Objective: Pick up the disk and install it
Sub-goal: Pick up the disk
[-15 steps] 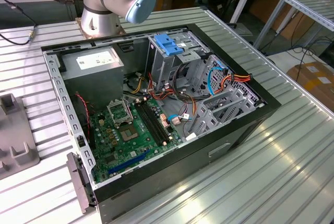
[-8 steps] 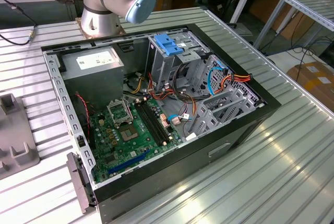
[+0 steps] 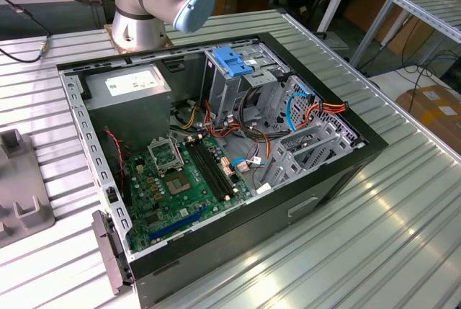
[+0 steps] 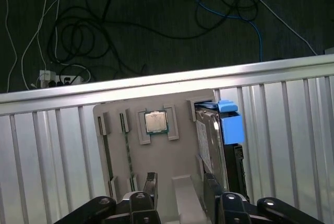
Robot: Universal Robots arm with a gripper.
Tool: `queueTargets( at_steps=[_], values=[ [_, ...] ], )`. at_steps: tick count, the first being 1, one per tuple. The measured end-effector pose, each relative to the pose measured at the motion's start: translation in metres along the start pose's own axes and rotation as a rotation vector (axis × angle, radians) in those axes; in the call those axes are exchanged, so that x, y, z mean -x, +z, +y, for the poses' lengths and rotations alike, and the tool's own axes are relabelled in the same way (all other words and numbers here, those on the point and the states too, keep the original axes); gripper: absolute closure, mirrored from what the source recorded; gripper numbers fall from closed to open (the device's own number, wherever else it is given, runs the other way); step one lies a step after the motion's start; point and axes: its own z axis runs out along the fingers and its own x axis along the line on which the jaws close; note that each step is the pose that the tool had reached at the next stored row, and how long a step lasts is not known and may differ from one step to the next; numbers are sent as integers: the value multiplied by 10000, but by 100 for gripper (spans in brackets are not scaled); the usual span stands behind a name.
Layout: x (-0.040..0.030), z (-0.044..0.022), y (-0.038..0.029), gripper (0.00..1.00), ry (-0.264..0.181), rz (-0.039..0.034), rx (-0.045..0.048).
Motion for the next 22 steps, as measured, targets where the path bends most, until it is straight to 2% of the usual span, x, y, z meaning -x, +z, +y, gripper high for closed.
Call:
queueTargets(
  at_steps=[22],
  values=[
    [0, 2, 68, 52, 0, -20, 2]
  ],
)
